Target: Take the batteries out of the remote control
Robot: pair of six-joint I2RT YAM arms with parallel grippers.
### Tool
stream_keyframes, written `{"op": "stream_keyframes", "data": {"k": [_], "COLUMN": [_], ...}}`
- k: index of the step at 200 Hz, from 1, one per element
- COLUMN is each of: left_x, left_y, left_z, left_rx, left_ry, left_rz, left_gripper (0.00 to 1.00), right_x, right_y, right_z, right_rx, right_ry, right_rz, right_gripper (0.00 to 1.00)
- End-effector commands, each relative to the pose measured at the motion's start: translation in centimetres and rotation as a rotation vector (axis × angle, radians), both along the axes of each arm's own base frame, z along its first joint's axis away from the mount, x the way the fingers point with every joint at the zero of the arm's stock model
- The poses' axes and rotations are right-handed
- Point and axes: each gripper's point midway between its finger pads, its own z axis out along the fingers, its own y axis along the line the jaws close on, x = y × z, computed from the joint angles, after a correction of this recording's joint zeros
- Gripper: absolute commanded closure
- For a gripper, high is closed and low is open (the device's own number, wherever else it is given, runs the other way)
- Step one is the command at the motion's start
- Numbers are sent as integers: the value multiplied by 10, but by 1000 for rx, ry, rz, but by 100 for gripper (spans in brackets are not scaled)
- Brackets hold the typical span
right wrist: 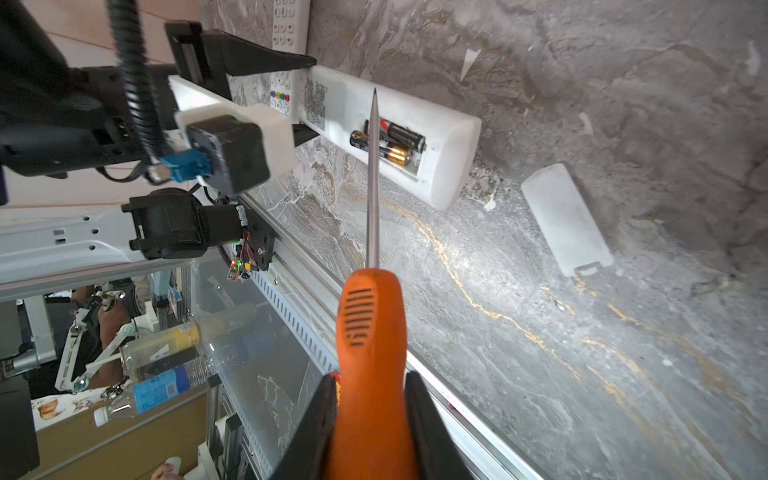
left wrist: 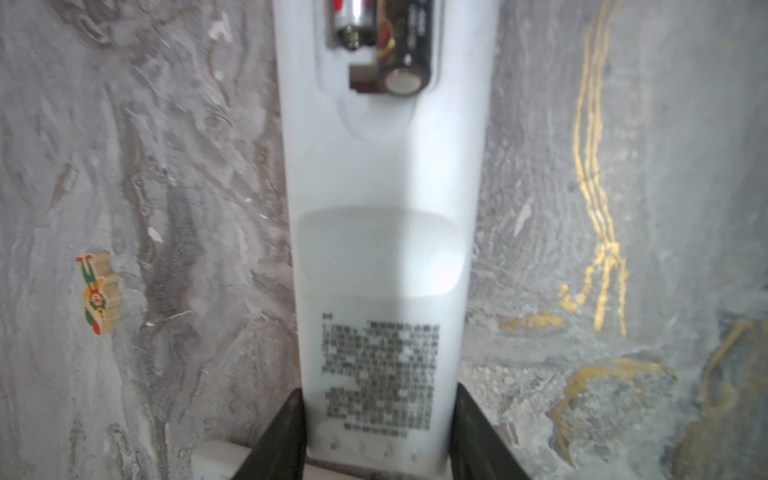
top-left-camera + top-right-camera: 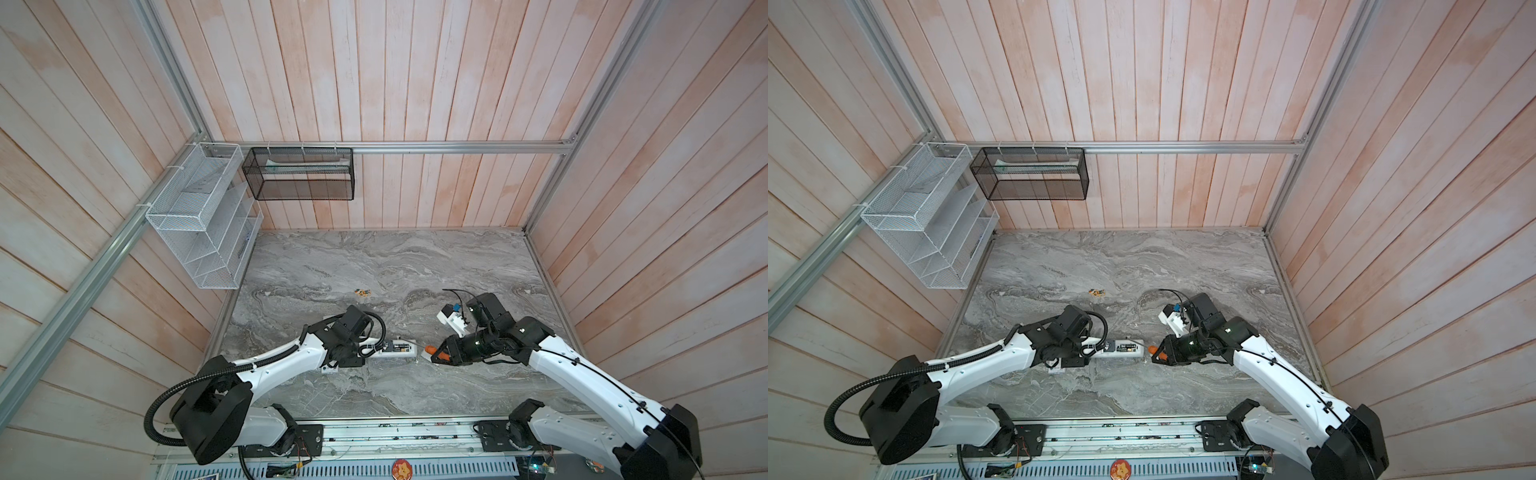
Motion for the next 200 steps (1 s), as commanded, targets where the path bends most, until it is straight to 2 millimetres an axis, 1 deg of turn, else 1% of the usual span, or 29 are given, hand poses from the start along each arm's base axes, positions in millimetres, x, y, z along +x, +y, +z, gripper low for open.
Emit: {"op": "stream_keyframes", "data": {"k": [1,27,43,73,105,124,147,172,200], "left_x": [-9,-11,-7,9,17,17,11,10,11], "left_y": [-6,-3,-1,6,9,6,3,1,0], "left_z": [6,1,-2,-1,2,3,-1,-2,0], "left_rx": [-23,0,14,51,67,62,62,63,64], "left_ry": [104,125,103,-9,-124,-166,-166,-179,-199], "left_rz": [24,25,40,64,64,51,35,34,40], "left_gripper": [98,98,98,98,98,98,98,98,98], "right_x": [2,-1,0,-8,-10,-9,-3,2,3], "right_y": [0,-2,-6,-10,-10,-10,-9,-7,-12], "right_z": [5,0,-1,-9,-16,-22,-29,-33,-44], "right_rx": [-5,-35,-52,-72,-70,-75,-63,-55,-79], "right_ry": [-2,13,7,39,59,70,80,90,125], "right_rz": [13,41,29,45,31,24,-5,-29,-61], "right_gripper": [100,100,100,100,100,100,100,100,100]}}
